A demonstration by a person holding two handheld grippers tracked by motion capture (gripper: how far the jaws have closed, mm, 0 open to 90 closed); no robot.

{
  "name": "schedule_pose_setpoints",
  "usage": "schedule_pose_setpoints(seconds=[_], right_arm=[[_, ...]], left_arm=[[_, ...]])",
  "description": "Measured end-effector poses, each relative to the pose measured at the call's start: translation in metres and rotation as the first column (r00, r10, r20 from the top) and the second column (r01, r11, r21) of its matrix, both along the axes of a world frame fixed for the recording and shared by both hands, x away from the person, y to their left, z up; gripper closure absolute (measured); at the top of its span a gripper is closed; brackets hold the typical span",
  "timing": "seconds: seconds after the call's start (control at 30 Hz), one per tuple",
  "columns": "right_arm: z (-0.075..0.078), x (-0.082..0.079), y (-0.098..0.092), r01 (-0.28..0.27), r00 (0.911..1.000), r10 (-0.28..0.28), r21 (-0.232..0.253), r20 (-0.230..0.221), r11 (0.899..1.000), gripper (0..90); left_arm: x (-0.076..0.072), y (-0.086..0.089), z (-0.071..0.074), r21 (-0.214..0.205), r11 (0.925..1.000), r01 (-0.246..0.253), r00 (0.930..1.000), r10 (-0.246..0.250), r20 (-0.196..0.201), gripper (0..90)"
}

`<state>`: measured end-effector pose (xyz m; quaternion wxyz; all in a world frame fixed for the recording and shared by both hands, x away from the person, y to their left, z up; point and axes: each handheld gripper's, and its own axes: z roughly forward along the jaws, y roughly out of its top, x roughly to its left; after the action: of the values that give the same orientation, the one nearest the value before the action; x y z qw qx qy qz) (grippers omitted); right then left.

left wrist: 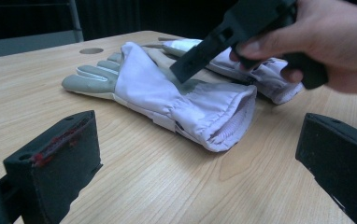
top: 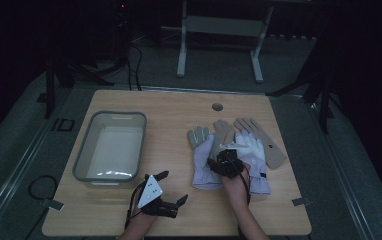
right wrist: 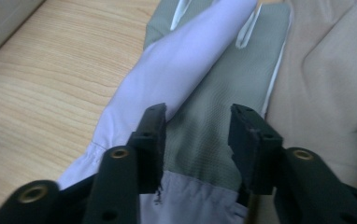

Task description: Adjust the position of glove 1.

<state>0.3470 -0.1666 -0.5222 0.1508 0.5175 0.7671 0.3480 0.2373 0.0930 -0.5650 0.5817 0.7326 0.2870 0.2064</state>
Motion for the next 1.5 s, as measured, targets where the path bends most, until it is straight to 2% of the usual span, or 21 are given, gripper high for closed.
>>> schedule_pose_setpoints(seconds=[0.07, 0.2, 0.3, 0.4, 0.6, 0.63, 0.73, 0.77, 0.8, 0.87, 0.93, 1.0, 1.17, 1.5], right_arm=[[0.005, 0.001, -0.003, -0.029, 0.9995, 0.029, 0.004, -0.010, 1.000, 50.9], [0.015, 0.003, -0.011, -0.082, 0.9966, 0.082, -0.014, -0.001, 0.997, 46.7], [0.023, 0.005, -0.016, -0.135, 0.9908, 0.135, -0.045, 0.007, 0.990, 45.4], [0.030, 0.008, -0.026, -0.163, 0.9864, 0.164, -0.069, 0.012, 0.984, 43.0], [0.044, 0.010, -0.050, -0.176, 0.9835, 0.178, -0.068, 0.031, 0.982, 40.2], [0.050, 0.010, -0.064, -0.175, 0.9830, 0.178, -0.077, 0.044, 0.982, 39.8], [0.054, 0.009, -0.082, -0.169, 0.9833, 0.174, -0.086, 0.052, 0.982, 39.9], [0.054, 0.009, -0.082, -0.169, 0.9833, 0.174, -0.086, 0.052, 0.982, 39.9], [0.055, 0.008, -0.095, -0.173, 0.9830, 0.178, -0.092, 0.045, 0.981, 40.1], [0.054, 0.006, -0.104, -0.175, 0.9827, 0.181, -0.119, 0.039, 0.977, 40.4], [0.053, 0.005, -0.109, -0.184, 0.9813, 0.189, -0.123, 0.033, 0.975, 40.4], [0.049, 0.001, -0.120, -0.200, 0.9785, 0.205, -0.154, 0.018, 0.968, 41.4], [0.046, -0.002, -0.137, -0.219, 0.9753, 0.221, -0.155, -0.003, 0.963, 43.9], [0.037, 0.004, -0.148, -0.244, 0.9696, 0.244, -0.167, -0.024, 0.955, 46.5]], left_arm=[[0.000, 0.000, 0.000, 0.000, 1.0000, 0.001, 1.0000, -0.001, 0.000, 0.0], [0.000, 0.000, 0.000, 0.000, 1.0000, 0.001, 1.0000, -0.001, -0.001, 0.0], [0.000, 0.000, 0.000, -0.001, 1.0000, 0.000, 1.0000, 0.000, -0.002, 0.0], [0.000, 0.000, 0.000, -0.001, 1.0000, 0.000, 1.0000, 0.000, -0.001, 0.0], [0.000, 0.000, 0.000, -0.005, 1.0000, -0.001, 1.0000, 0.001, -0.003, 0.0], [0.000, 0.000, 0.000, -0.004, 1.0000, -0.002, 1.0000, 0.002, -0.003, 0.0], [0.000, 0.000, 0.000, -0.002, 1.0000, -0.002, 1.0000, 0.002, -0.001, 0.0], [0.000, 0.000, 0.000, -0.002, 1.0000, -0.002, 1.0000, 0.002, -0.001, 0.0], [0.000, 0.000, 0.000, -0.003, 1.0000, -0.002, 1.0000, 0.002, -0.002, 0.0], [0.000, 0.000, 0.000, -0.003, 1.0000, -0.003, 1.0000, 0.003, -0.003, 0.0], [0.000, 0.000, 0.000, -0.003, 1.0000, -0.004, 1.0000, 0.004, -0.004, 0.0], [0.000, 0.000, 0.000, -0.002, 1.0000, -0.004, 1.0000, 0.004, -0.003, 0.0], [0.001, 0.000, 0.000, -0.004, 1.0000, -0.006, 1.0000, 0.005, -0.005, 0.0], [0.000, 0.000, 0.000, -0.003, 1.0000, -0.005, 1.0000, 0.005, -0.004, 0.0]])
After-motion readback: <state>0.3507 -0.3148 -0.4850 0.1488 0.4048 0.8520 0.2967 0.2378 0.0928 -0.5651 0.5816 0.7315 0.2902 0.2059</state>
